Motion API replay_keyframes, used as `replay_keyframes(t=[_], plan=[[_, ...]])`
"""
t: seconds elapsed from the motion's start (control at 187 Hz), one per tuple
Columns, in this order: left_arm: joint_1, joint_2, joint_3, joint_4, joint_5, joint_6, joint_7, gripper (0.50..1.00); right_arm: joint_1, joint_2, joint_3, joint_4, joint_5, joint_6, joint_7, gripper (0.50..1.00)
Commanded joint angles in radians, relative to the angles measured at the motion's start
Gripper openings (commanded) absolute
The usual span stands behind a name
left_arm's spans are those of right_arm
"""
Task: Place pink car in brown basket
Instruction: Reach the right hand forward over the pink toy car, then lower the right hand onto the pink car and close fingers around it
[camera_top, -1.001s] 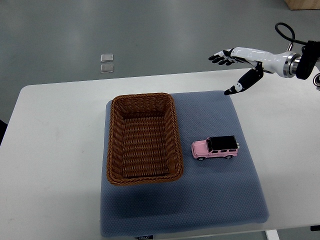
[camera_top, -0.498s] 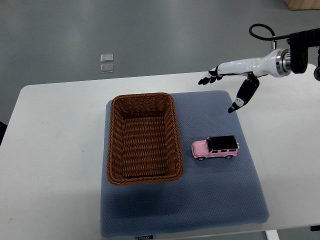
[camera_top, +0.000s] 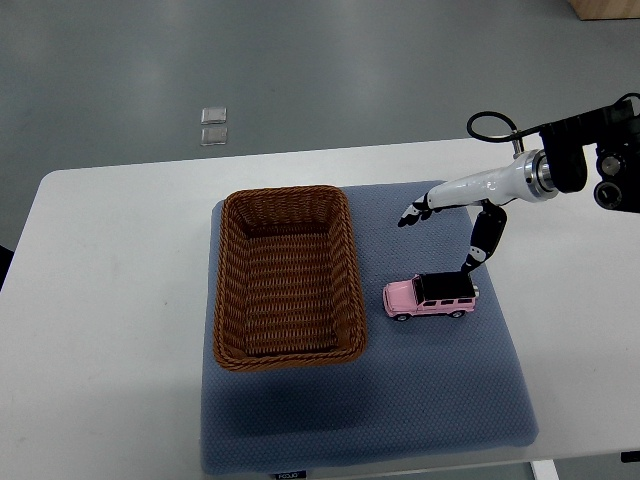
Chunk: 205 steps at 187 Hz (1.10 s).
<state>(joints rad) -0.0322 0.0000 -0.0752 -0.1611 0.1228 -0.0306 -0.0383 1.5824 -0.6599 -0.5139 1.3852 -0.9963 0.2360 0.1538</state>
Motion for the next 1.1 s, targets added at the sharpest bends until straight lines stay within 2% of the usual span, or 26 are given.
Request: replay_keyframes(t=[0.0, 0.364, 0.509, 0.594, 0.6, 0.643, 0.819, 0.905, 0.964, 1.092], plan=[[0.0, 0.0, 0.0, 0.0, 0.0, 0.0, 0.0, 1.0, -0.025, 0.011, -0.011, 0.0, -0.027, -0.007, 0.0, 0.928], [0.0, 0.0, 0.0, 0.0, 0.0, 0.0, 0.0, 1.0, -0.094, 0.017, -0.029, 0.002, -0.033, -0.015, 0.0, 0.926], [0.0, 0.0, 0.0, 0.0, 0.0, 0.0, 0.0, 1.0, -0.131, 0.045, -0.029, -0.011, -0.033, -0.09, 0.0, 0.924], [0.0, 0.0, 0.0, 0.0, 0.0, 0.0, 0.0, 1.0, -0.136, 0.049, -0.029, -0.012, -0.033, -0.103, 0.0, 0.924], [0.0, 0.0, 0.0, 0.0, 0.0, 0.0, 0.0, 1.0, -0.148, 0.055, -0.029, -0.014, -0.033, -0.124, -0.002, 0.924], [0.0, 0.0, 0.0, -0.001, 0.0, 0.0, 0.0, 1.0, -0.157, 0.063, -0.029, -0.02, -0.033, -0.139, -0.002, 0.924], [0.0, 0.0, 0.0, -0.001, 0.0, 0.0, 0.0, 1.0, -0.171, 0.063, -0.032, -0.021, -0.039, -0.15, -0.002, 0.919], [0.0, 0.0, 0.0, 0.0, 0.0, 0.0, 0.0, 1.0, -0.188, 0.063, -0.032, -0.023, -0.062, -0.152, -0.002, 0.901], [0.0, 0.0, 0.0, 0.0, 0.0, 0.0, 0.0, 1.0, -0.196, 0.065, -0.032, -0.025, -0.079, -0.159, -0.002, 0.85], [0.0, 0.0, 0.0, 0.0, 0.0, 0.0, 0.0, 1.0, -0.211, 0.065, -0.034, -0.034, -0.099, -0.178, -0.002, 0.795]])
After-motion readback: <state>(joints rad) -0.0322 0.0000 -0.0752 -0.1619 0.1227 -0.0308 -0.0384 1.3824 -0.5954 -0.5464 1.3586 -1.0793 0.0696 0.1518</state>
